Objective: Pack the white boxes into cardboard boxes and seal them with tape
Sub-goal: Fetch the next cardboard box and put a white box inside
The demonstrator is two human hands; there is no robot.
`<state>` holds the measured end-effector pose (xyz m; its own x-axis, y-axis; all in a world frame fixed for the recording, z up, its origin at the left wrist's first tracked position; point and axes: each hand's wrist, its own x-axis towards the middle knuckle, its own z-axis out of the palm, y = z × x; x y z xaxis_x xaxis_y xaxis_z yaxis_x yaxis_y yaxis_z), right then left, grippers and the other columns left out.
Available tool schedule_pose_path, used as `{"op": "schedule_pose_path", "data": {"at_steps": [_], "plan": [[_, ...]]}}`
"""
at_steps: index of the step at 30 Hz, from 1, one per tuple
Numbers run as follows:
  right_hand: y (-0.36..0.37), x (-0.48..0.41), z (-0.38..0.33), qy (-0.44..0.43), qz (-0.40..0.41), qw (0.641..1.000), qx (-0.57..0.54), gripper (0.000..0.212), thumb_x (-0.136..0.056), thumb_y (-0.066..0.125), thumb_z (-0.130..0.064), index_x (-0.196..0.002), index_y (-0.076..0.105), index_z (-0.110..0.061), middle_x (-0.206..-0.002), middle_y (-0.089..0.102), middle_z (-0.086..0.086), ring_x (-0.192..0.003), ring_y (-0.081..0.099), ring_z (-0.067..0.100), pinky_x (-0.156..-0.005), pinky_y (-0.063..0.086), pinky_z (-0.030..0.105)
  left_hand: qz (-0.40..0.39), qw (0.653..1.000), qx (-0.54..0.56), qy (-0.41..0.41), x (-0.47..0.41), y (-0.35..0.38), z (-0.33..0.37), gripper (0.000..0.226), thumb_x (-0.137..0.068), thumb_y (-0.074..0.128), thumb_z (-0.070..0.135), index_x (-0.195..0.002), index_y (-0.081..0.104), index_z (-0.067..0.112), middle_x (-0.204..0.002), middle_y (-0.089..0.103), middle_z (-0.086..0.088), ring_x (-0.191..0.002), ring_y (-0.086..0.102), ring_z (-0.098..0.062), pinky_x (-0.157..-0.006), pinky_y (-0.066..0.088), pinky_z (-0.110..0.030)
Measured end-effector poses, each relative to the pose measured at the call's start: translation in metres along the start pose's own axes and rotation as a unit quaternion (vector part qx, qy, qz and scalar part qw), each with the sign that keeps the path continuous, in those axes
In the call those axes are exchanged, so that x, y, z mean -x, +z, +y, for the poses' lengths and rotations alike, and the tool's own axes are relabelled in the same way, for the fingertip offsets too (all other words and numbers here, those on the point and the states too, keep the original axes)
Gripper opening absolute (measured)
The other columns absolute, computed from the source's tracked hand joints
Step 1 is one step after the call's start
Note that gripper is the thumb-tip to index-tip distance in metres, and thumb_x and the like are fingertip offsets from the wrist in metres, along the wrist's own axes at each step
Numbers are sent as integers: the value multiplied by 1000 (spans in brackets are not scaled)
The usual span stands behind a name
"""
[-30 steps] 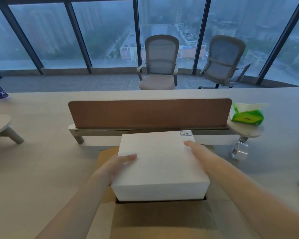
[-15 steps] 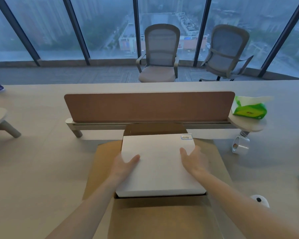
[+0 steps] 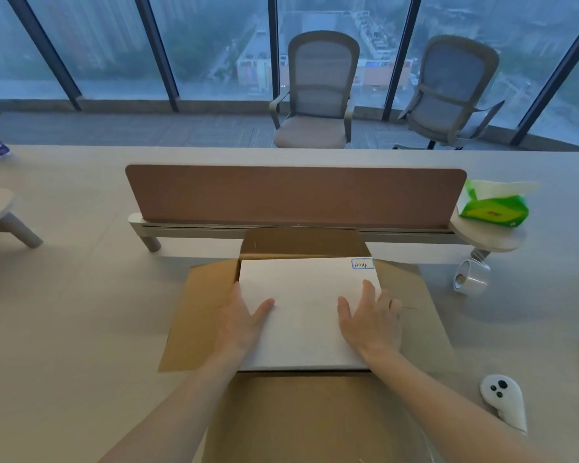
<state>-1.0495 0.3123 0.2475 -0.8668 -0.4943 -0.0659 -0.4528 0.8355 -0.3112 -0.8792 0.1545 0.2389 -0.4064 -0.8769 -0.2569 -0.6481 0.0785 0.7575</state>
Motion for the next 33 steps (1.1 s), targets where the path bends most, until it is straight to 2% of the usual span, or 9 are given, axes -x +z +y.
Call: {"op": "schedule_pose_path", "data": {"at_steps": [6, 11, 15, 19, 21, 24, 28, 30, 33], "plan": [[11, 2, 1, -22, 0, 998, 64, 63, -94, 34, -59, -143, 30, -19, -133, 40, 17, -110, 38, 34, -94, 36, 42, 5, 998, -64, 23, 1, 9, -6, 81, -93, 58, 55, -156, 28, 14, -157, 38, -6, -143, 36, -26, -115, 30, -41], [19, 7, -1, -111, -39, 988, 104, 55, -99, 31, -52, -142, 35, -19, -147, 31, 14, -124, 35, 34, -102, 29, 44, -43, 977, -209, 26, 0, 11, 1, 59, -102, 40, 53, -149, 35, 17, -145, 41, -14, -128, 47, -31, -101, 41, -40], [4, -10, -9, -126, -62, 984, 109, 54, -97, 31, -57, -127, 52, -17, -136, 43, 10, -121, 37, 31, -100, 35, 44, -2, 929, -355, 106, -10, -9, 23, 41, -102, 43, 46, -96, 65, 12, -99, 63, -5, -83, 59, -20, -76, 53, -34], [-26, -49, -1, -120, -67, 989, 50, 51, -98, 36, -52, -131, 53, -18, -136, 45, 11, -125, 38, 32, -100, 38, 44, 61, 947, -299, 104, -35, -49, 35, 42, -95, 46, 48, -78, 65, 15, -77, 64, 1, -80, 61, -23, -69, 50, -34], [-39, -66, 11, -106, -29, 992, 61, 45, -97, 38, -47, -123, 54, -13, -127, 49, 13, -118, 43, 34, -94, 41, 43, 61, 951, -299, 45, -49, -67, 25, 46, -95, 44, 52, -102, 70, 14, -107, 69, -9, -107, 59, -30, -91, 50, -41], [-48, -83, 40, -83, -4, 986, 142, 44, -96, 38, -44, -122, 51, -10, -124, 51, 15, -114, 46, 35, -90, 43, 45, 50, 935, -340, -90, -60, -93, -5, 74, -97, 35, 65, -138, 53, 6, -139, 55, -15, -131, 45, -36, -110, 38, -45], [-47, -88, 77, 17, -71, 991, 108, 64, -97, 37, -57, -138, 37, -7, -137, 44, 23, -126, 43, 41, -101, 41, 52, -4, 971, -96, -221, -58, -107, -37, 81, -97, 37, 68, -147, 41, 4, -149, 44, -19, -134, 44, -41, -109, 40, -48], [-46, -90, 88, 57, -122, 990, 53, 73, -98, 37, -58, -146, 29, -3, -143, 41, 25, -130, 42, 42, -106, 40, 53, -13, 968, 10, -252, -58, -111, -44, 78, -94, 44, 68, -148, 40, 10, -149, 44, -15, -132, 46, -40, -106, 43, -50], [-54, -88, 94, 58, -177, 983, 2, 74, -101, 34, -54, -149, 27, 2, -146, 42, 25, -131, 44, 40, -106, 37, 46, 6, 971, 0, -240, -58, -118, -42, 79, -91, 45, 69, -143, 46, 9, -146, 48, -15, -128, 48, -41, -106, 45, -52]]}}
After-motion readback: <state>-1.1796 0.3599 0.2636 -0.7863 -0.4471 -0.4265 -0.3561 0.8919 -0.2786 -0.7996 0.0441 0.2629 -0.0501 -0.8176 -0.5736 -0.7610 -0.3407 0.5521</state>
